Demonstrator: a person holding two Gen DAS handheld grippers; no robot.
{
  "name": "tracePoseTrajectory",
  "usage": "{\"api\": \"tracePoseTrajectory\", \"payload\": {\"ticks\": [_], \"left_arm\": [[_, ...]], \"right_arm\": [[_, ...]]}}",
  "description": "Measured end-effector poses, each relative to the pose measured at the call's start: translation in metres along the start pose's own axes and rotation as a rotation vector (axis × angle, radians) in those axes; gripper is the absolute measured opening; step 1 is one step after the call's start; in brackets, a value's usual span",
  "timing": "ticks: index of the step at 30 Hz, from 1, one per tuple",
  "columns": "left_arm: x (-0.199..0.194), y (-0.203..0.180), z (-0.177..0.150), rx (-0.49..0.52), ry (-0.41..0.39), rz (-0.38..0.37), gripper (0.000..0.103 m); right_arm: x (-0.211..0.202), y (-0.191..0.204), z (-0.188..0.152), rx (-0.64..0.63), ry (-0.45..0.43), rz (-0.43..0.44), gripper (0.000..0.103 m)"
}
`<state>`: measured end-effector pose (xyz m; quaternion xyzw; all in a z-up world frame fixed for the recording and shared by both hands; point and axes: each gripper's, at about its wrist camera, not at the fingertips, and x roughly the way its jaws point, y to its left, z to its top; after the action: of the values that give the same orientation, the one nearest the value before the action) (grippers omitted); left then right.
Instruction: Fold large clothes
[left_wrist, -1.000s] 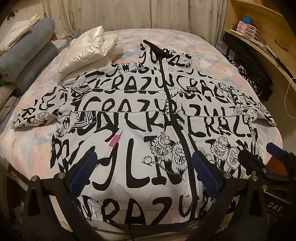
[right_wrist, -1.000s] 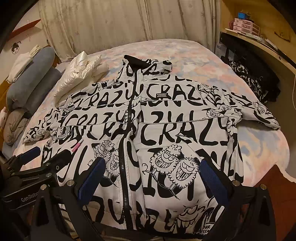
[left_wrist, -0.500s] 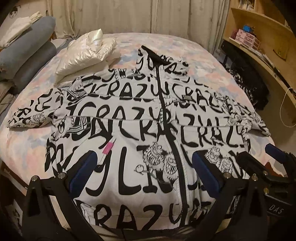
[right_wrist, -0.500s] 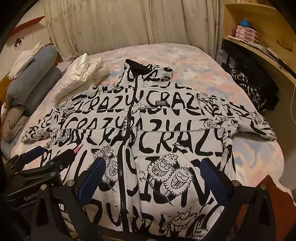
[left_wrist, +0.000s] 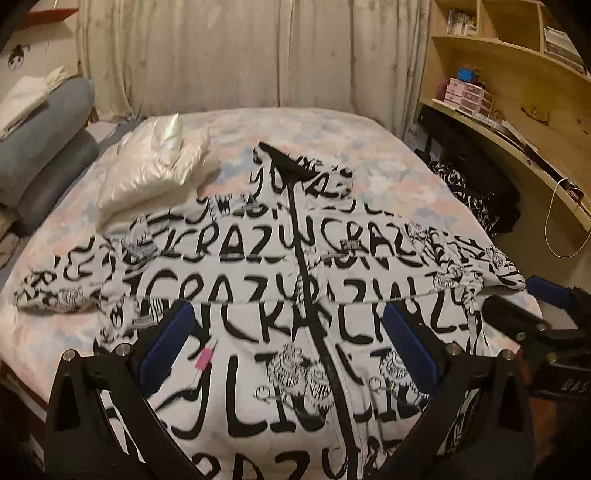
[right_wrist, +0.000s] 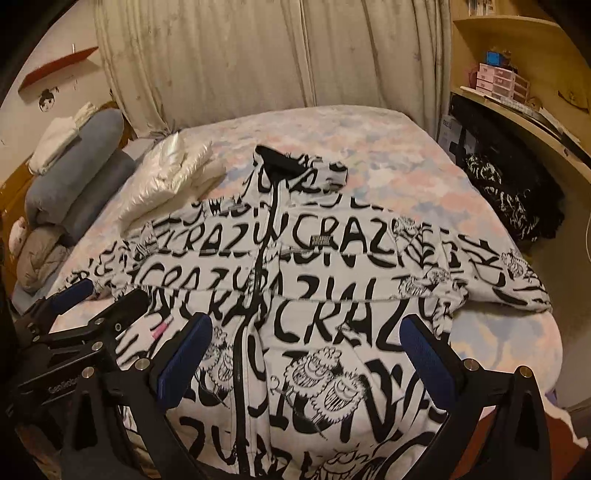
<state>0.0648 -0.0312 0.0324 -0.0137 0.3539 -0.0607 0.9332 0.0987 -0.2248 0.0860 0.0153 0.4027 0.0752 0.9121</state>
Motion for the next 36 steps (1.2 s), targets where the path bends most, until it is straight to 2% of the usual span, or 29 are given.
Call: {"api": "tracePoseTrajectory", "payload": {"ticks": [4, 8, 14, 17, 21, 25, 30, 36], "left_arm": [[0.001, -0.012, 0.018, 0.028, -0.028, 0.000, 0.102], [0.006, -0.025, 0.042, 0.040, -0.051, -0.015, 0.102], [0.018, -0.053, 0.086, 0.055, -0.103, -0.039, 0.102], [0.026, -0.075, 0.107, 0.073, -0.136, -0.073, 0.102], [0.043, -0.108, 0.127, 0.084, -0.152, -0.117, 0.102], [0.076, -0.149, 0.136, 0.109, -0.143, -0.157, 0.102], [0.139, -0.193, 0.122, 0.114, -0.046, -0.187, 0.102], [0.221, -0.233, 0.082, 0.138, 0.090, -0.161, 0.102]], "right_arm": [[-0.013, -0.016, 0.020, 0.010, -0.038, -0.089, 0.103], [-0.030, -0.049, 0.047, 0.070, -0.096, -0.150, 0.103], [-0.054, -0.120, 0.081, 0.167, -0.168, -0.260, 0.103], [-0.061, -0.165, 0.095, 0.226, -0.181, -0.287, 0.103], [-0.053, -0.222, 0.107, 0.256, -0.117, -0.345, 0.103], [-0.029, -0.280, 0.103, 0.304, -0.041, -0.375, 0.103], [0.013, -0.367, 0.078, 0.472, 0.076, -0.381, 0.102], [0.040, -0.461, 0.031, 0.686, 0.207, -0.418, 0.098]]}}
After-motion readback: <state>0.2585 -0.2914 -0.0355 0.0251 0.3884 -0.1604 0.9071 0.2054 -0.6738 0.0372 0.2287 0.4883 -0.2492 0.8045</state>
